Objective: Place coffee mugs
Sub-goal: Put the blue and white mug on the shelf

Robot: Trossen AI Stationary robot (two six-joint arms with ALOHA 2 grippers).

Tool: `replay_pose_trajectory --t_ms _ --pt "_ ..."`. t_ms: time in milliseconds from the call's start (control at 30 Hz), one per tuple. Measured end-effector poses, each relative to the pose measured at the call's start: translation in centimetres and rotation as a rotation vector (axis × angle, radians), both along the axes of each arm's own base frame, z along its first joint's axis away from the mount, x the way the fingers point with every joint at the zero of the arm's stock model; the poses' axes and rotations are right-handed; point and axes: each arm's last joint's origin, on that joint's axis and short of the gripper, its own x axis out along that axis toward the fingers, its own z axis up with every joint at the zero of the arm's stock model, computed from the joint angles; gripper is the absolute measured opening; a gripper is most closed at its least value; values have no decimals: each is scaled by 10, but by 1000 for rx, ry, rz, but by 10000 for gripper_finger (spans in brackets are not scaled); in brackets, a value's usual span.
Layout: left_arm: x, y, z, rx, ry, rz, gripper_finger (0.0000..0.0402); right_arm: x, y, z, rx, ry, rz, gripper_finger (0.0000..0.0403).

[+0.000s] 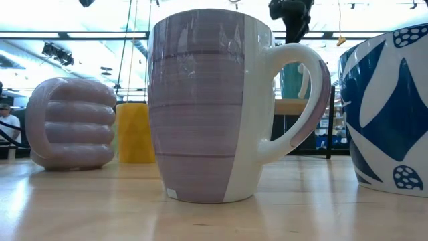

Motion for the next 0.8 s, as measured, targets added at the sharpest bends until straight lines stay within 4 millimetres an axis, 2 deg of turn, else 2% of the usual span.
replay_pose_trajectory --t_ms 167,367,533,633,800 --pt "0 0 0 -1 0 0 146 -2 23 12 -60 -12 66 178" --pt "1 0 3 1 -36 17 146 -5 43 20 28 -124 -42 176" --pt "2 2 17 87 -148 79 146 -11 55 24 73 -184 -139 175" --pt "2 3 25 155 -208 105 146 -23 66 18 73 -164 -190 175" --pt "6 4 36 254 -270 140 146 -40 79 -7 65 -116 -281 175"
